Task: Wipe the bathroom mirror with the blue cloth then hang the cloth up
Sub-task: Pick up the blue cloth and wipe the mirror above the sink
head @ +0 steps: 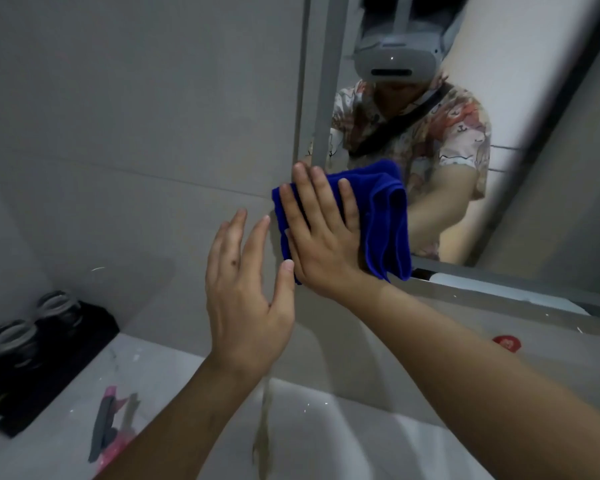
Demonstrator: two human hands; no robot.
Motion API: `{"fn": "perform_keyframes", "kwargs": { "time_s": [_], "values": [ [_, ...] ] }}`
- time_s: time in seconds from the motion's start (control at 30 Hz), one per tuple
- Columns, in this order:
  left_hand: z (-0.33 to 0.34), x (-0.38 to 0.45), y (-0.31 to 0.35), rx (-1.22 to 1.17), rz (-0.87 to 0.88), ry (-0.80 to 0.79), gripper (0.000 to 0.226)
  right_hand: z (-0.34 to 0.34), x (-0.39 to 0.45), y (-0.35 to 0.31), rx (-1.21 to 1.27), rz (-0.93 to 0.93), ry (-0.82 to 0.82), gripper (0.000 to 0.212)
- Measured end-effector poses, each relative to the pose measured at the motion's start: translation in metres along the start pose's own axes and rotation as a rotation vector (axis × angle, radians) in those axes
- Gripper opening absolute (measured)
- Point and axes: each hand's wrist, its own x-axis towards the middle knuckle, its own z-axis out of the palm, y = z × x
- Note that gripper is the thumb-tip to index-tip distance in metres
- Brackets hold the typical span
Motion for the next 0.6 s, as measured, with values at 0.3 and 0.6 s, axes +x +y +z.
{"fn": "perform_keyframes", "kwargs": {
  "time_s": [0.3, 0.6],
  "values": [
    [0.005, -0.022, 0.026, -0.038, -0.011, -0.013, 0.056, -0.012, -0.034, 0.045, -0.014, -0.336, -0.146, 0.047],
    [0.023, -0.046, 0.071, -0.003, -0.025, -0.036, 0.057, -0.043, -0.079, 0.106, -0.206, -0.456, -0.235, 0.07]
  ]
}}
